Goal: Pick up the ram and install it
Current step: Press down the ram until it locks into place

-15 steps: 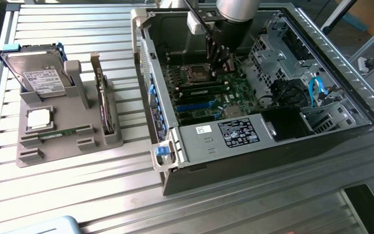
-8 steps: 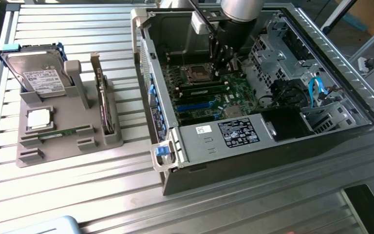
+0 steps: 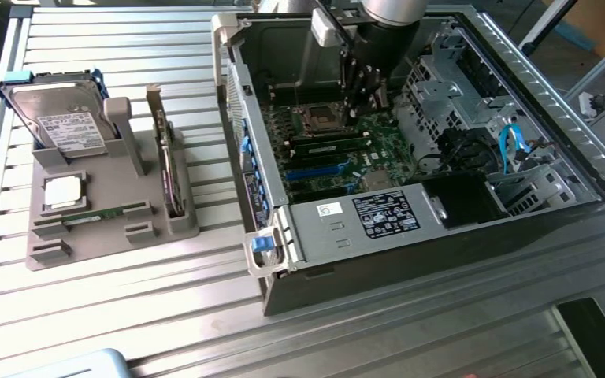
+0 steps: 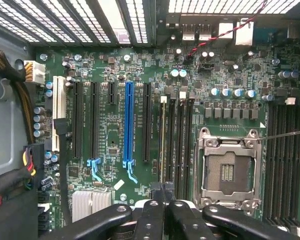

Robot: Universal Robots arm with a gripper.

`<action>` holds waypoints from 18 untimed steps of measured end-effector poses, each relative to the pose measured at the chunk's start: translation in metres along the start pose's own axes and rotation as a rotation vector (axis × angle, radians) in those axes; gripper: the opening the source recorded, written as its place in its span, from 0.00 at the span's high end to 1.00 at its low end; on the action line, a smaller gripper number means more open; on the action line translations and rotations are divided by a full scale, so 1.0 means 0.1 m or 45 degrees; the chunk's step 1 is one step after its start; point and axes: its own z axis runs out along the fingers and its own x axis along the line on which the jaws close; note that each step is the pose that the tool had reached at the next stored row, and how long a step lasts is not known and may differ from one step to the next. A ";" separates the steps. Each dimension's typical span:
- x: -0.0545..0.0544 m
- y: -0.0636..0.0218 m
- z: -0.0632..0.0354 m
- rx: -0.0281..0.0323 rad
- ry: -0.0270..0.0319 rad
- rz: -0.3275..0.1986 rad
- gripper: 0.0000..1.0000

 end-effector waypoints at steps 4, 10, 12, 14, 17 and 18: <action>0.00 0.000 -0.077 0.0000 -0.0001 0.000 0.89; 0.01 0.000 -0.152 0.0000 0.0000 0.000 0.89; 0.01 0.000 -0.173 0.0000 0.0000 0.000 0.89; 0.01 0.000 -0.199 0.0000 0.0001 0.000 0.89; 0.01 0.000 -0.237 -0.0001 0.0001 0.000 0.89; 0.01 0.000 -0.249 0.0000 0.0000 0.000 0.89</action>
